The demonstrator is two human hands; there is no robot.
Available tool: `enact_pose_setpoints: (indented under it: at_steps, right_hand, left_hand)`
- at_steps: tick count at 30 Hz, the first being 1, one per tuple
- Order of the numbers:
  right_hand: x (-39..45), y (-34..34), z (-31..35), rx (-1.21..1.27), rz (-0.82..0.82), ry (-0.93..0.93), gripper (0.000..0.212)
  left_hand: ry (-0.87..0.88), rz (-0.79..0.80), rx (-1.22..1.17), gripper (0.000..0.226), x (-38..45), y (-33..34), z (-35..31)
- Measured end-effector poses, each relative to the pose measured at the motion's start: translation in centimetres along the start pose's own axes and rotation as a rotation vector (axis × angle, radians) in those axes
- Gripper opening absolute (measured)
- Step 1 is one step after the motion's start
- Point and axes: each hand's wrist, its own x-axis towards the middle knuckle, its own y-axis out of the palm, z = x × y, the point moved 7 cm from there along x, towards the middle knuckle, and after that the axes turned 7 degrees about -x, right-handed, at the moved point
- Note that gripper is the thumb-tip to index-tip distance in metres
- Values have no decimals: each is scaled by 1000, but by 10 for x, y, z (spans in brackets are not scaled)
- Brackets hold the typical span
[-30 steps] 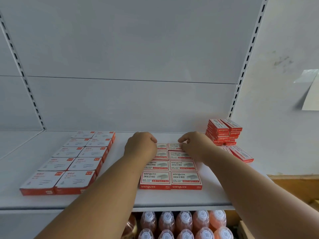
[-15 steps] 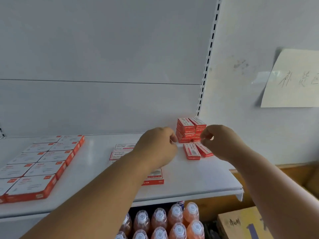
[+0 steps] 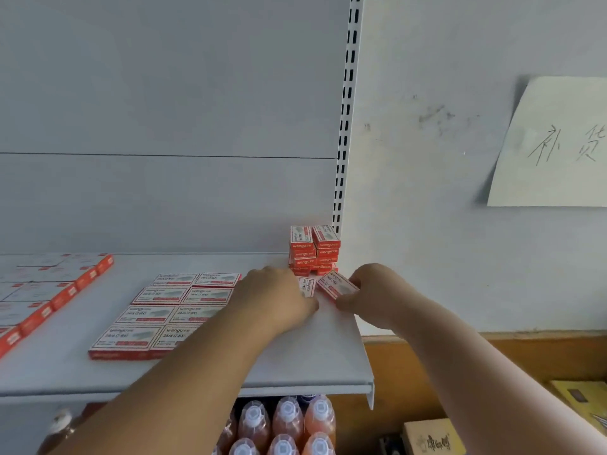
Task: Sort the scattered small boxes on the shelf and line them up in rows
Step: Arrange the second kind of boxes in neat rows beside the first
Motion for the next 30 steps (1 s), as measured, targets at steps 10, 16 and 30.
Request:
enact_pose_setpoints:
  at_steps: [10,16,30]
  right_hand:
    - [-3,-9,17,742,-25,-142,8]
    - [-2,-5,73,1069,119,-247,13]
    - [52,37,169,726,-13,-15,12]
  left_hand:
    - [-120,-332,-643,17,-21,-43,37]
    - [-145,-415,-695,17,-38,-83,89]
    - [-268,-150,-803,8,29,-94,212]
